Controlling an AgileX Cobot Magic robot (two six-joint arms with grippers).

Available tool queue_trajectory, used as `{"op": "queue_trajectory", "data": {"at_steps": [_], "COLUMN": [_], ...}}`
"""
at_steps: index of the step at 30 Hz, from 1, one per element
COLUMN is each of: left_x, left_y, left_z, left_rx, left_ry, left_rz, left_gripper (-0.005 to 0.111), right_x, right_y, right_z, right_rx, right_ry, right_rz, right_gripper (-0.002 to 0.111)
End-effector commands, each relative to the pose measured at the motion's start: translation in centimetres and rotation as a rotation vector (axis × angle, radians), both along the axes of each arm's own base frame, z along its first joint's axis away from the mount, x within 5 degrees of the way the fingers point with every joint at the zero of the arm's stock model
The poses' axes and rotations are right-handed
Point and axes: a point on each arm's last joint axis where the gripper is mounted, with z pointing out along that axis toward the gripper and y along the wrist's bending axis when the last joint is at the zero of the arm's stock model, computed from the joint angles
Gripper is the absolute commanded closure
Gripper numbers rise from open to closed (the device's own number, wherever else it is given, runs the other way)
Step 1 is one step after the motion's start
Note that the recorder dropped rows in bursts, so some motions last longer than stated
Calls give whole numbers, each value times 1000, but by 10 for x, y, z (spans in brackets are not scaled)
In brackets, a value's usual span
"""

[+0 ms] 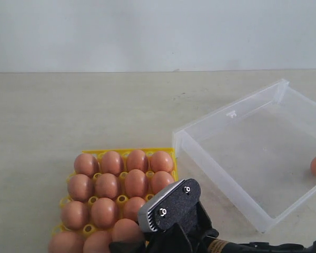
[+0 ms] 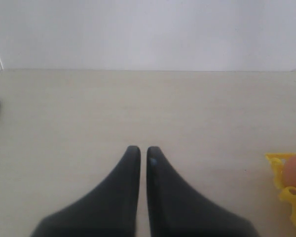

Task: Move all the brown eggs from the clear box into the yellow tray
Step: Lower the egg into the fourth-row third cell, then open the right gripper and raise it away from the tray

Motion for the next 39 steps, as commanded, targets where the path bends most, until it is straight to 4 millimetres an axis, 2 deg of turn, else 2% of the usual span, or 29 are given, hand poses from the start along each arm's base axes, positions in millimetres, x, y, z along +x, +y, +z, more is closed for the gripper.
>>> {"op": "queue_trajectory", "data": {"at_steps": [1, 5, 11, 14, 21, 23, 26, 28, 30, 31, 33, 36, 39], "left_x": [0, 0, 0, 0, 0, 0, 0, 0, 0, 0, 0, 0, 0], "left_y": [0, 0, 0, 0, 0, 0, 0, 0, 0, 0, 0, 0, 0], "left_z": [1, 1, 1, 1, 1, 1, 1, 1, 1, 1, 1, 1, 1], "left_rx": [3, 3, 3, 3, 3, 3, 3, 3, 3, 3, 3, 3, 3], "left_ry": [-8, -8, -8, -8, -8, -8, -8, -8, -8, -8, -8, -8, -8], "left_rz": [1, 1, 1, 1, 1, 1, 1, 1, 1, 1, 1, 1, 1], "left_gripper": [103, 103, 103, 103, 103, 103, 103, 103, 103, 103, 103, 103, 103], "right_x": [-1, 0, 0, 0, 0, 1, 10, 19, 29, 33, 43, 64, 83], "right_y": [-2, -2, -2, -2, -2, -1, -8, -25, -57, -75, -111, -162, -211], "right_z": [-1, -1, -1, -1, 0, 8, 45, 72, 100, 110, 125, 153, 177], "right_rx": [-18, -17, -24, -36, -28, 30, 187, 213, 158, 99, -128, -382, -487], "right_ry": [-16, -14, -16, -28, -34, -61, -163, -315, -489, -548, -564, -692, -885], "right_rz": [4, -5, -2, 7, 7, -3, -142, -303, -608, -759, -1004, -1169, -1275], "right_gripper": [78, 71, 70, 52, 50, 50, 50, 50, 51, 53, 63, 81, 94]}}
